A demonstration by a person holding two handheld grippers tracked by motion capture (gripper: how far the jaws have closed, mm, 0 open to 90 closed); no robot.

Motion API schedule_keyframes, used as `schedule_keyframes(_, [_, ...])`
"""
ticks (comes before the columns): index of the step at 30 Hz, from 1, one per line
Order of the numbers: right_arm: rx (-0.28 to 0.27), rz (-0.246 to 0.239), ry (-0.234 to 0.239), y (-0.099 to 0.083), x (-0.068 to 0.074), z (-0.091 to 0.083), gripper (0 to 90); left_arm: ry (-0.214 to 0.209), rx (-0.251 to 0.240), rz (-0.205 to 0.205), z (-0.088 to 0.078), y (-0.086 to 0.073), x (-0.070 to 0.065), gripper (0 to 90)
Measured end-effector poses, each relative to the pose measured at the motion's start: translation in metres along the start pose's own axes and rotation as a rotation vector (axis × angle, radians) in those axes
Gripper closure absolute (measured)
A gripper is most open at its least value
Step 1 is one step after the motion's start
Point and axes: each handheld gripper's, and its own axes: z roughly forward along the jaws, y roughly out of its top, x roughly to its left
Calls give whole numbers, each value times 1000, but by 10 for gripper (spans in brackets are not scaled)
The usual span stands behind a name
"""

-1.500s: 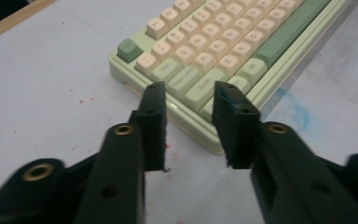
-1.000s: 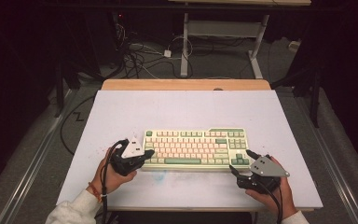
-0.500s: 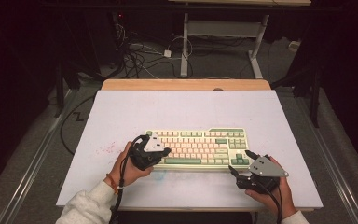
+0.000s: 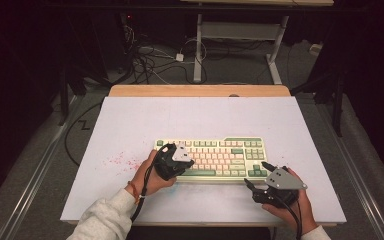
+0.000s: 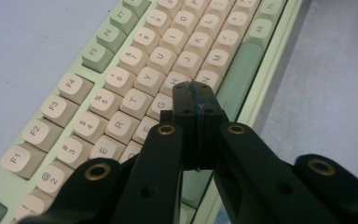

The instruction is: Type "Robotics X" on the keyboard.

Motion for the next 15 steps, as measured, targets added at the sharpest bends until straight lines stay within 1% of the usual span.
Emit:
schedule_keyframes(4, [5, -3, 2, 0, 1, 1, 253, -5, 5, -3, 6, 3, 0, 874])
schedule_keyframes(10, [10, -6, 9, -1, 1, 2, 253, -11, 10, 6, 13, 7, -2, 873])
schedule_keyframes(15, [15, -15, 13, -1, 2, 3, 253, -5, 13, 13, 18, 10, -3, 872])
